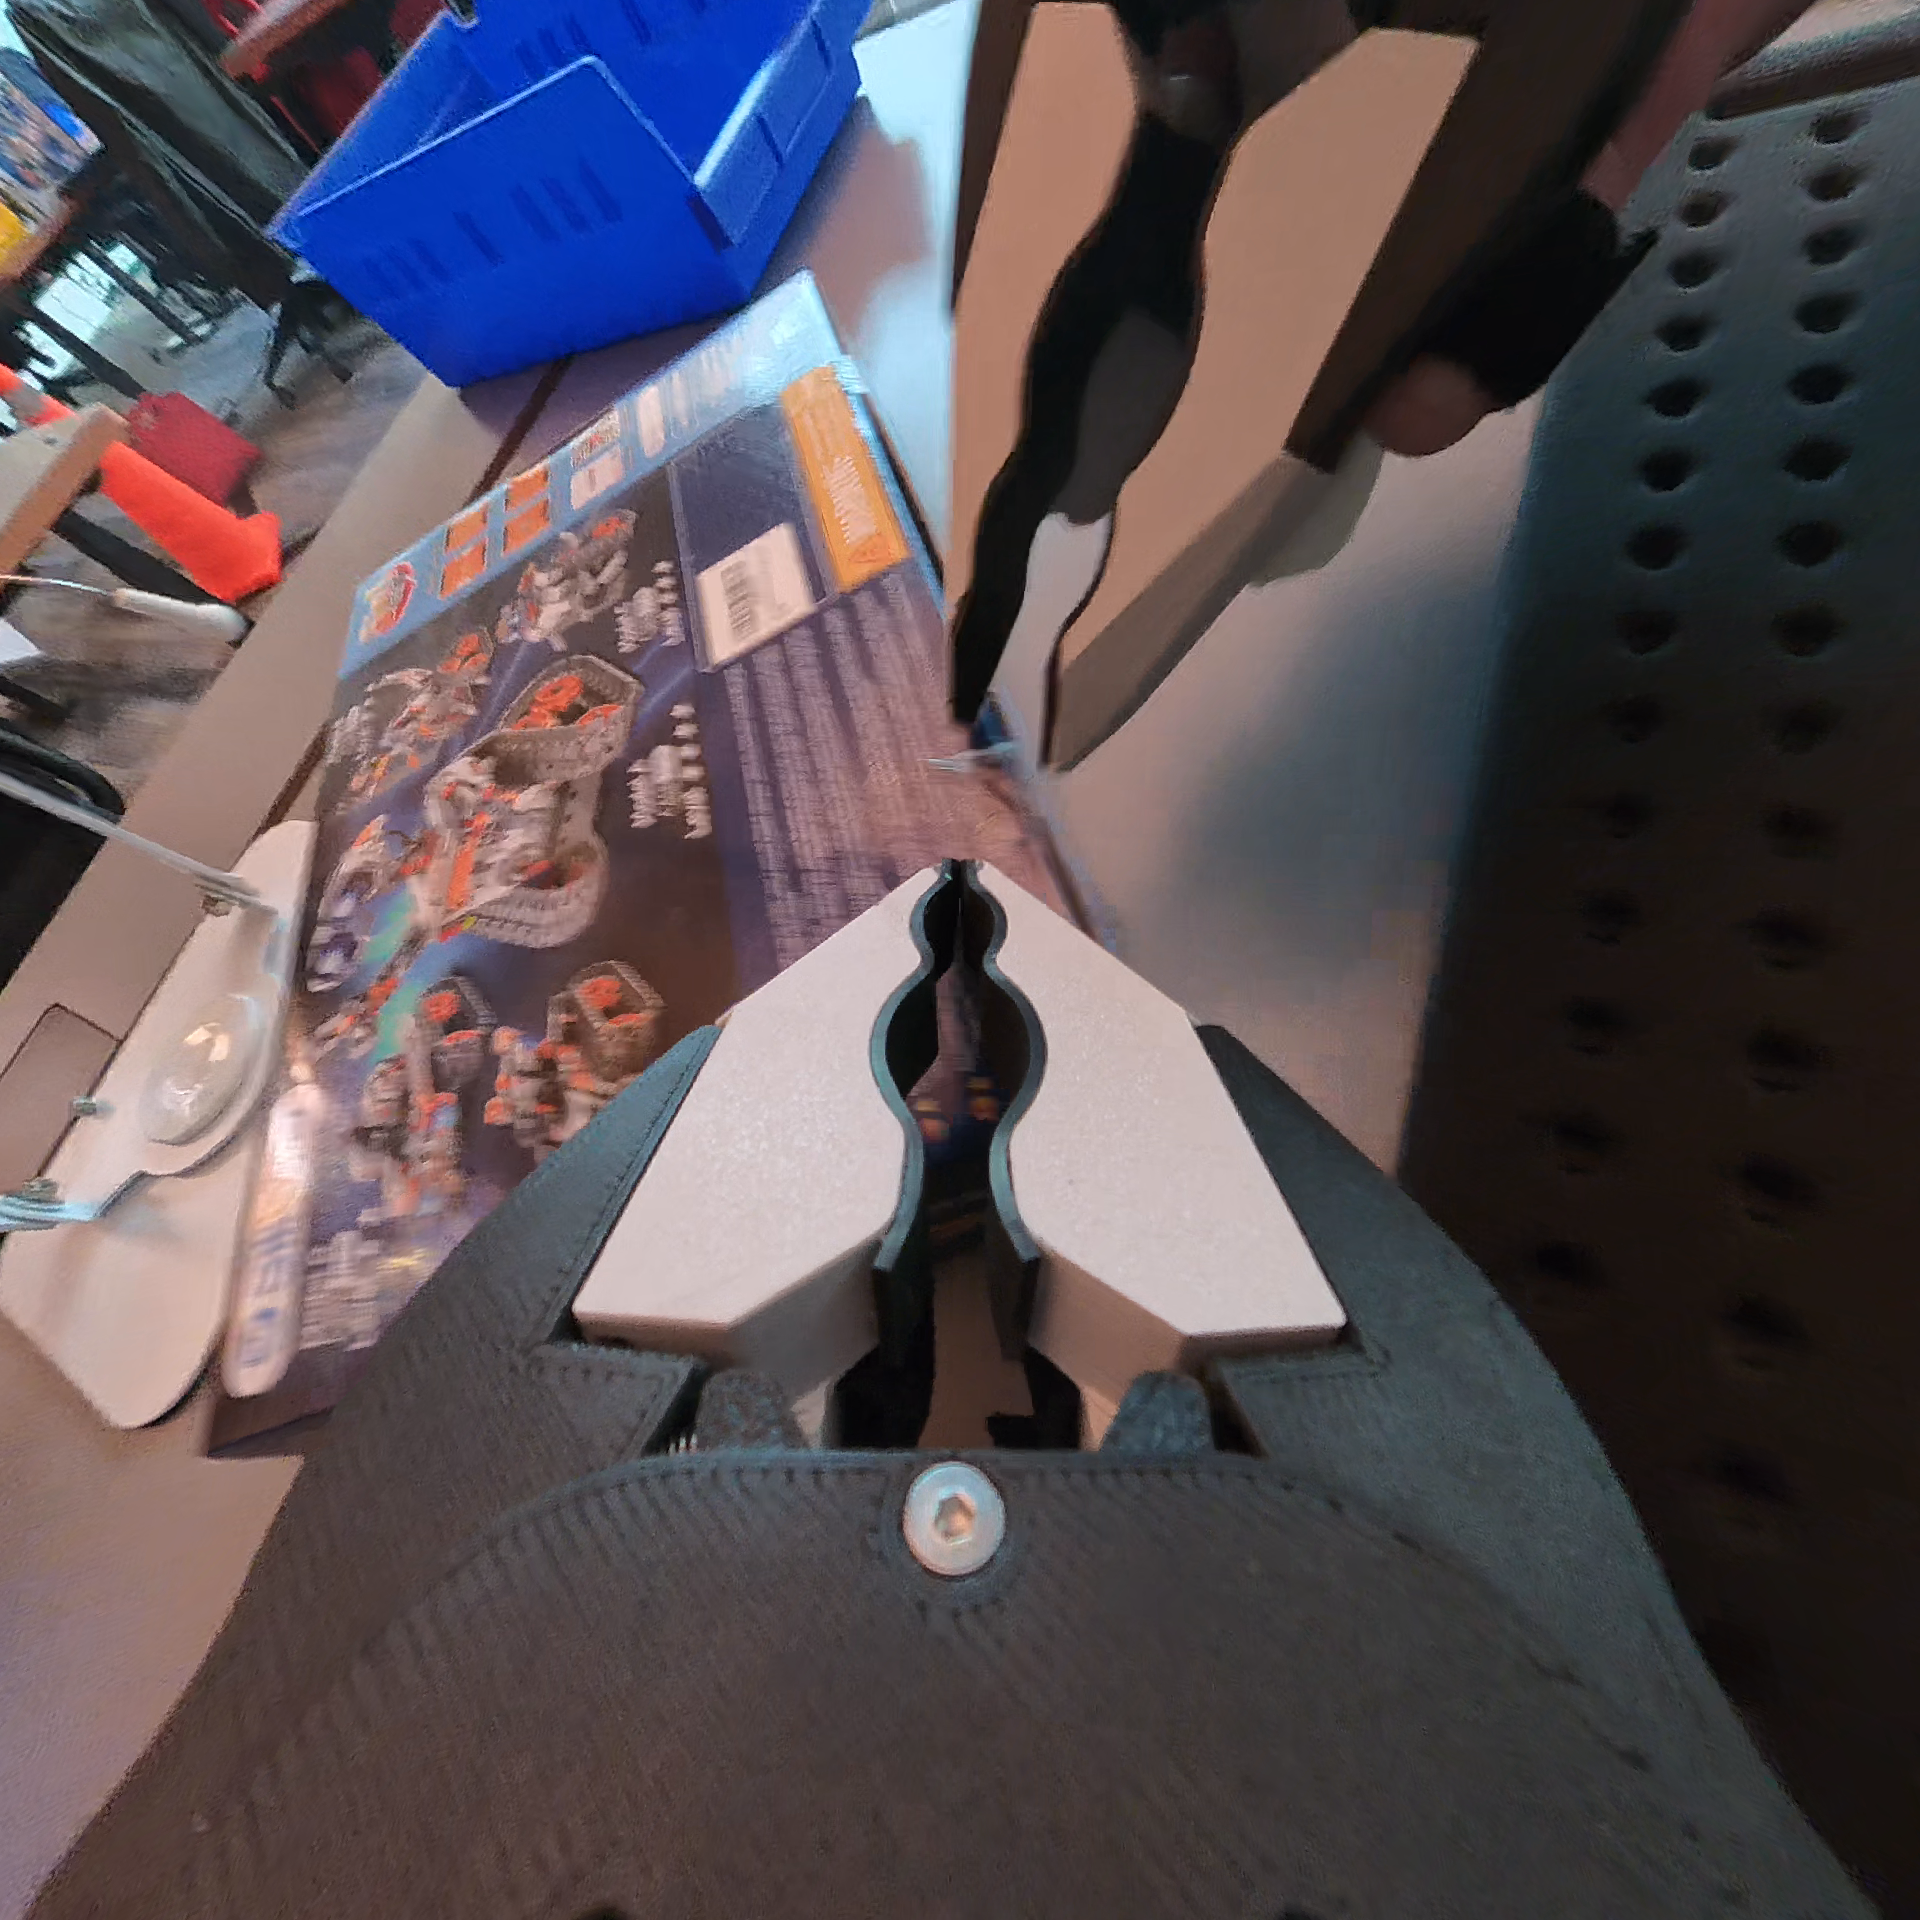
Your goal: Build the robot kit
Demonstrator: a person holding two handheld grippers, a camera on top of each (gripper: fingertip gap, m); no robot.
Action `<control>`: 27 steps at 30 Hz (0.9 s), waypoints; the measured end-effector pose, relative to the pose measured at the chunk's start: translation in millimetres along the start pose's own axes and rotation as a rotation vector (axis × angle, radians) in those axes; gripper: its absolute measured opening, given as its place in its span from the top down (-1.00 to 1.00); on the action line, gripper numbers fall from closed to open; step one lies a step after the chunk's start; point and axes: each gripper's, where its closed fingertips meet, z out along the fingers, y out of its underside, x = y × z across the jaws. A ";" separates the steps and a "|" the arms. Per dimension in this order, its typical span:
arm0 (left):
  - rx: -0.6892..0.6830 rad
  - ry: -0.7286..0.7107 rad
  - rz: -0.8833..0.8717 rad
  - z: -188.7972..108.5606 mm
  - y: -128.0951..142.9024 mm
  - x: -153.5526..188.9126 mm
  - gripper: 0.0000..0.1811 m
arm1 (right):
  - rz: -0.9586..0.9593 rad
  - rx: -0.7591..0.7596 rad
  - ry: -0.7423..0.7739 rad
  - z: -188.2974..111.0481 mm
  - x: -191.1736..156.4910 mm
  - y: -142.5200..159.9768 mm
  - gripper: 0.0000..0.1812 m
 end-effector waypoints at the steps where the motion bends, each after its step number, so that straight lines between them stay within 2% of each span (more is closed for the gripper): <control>1: 0.005 -0.008 0.007 -1.3 -3.6 -6.8 1.00 | 0.005 0.010 -0.007 -2.1 4.7 1.8 0.78; 3: 0.018 0.031 0.035 -1.6 -16.8 -10.5 0.97 | 0.000 0.023 -0.035 -4.9 9.8 3.7 0.68; 5: -0.014 0.131 0.068 3.7 -22.6 -4.1 0.87 | -0.036 0.017 -0.067 -4.0 9.1 4.8 0.59; 9: -0.159 0.335 0.166 18.4 -6.1 11.1 0.38 | -0.117 -0.009 -0.072 -0.6 11.6 6.9 0.57; 11: -0.227 0.377 0.234 22.2 3.8 11.7 0.22 | -0.129 -0.009 -0.069 -0.2 13.3 7.4 0.61; 12: -0.235 0.392 0.271 22.5 4.0 11.6 0.21 | -0.129 -0.004 -0.070 -0.1 14.1 7.5 0.64; 17: -0.210 0.424 0.432 22.8 0.0 15.4 0.47 | -0.132 0.016 -0.067 0.7 18.5 7.2 0.76; 27: -0.228 0.407 0.521 21.6 2.6 12.6 0.56 | -0.139 0.023 -0.100 2.7 15.2 6.3 0.85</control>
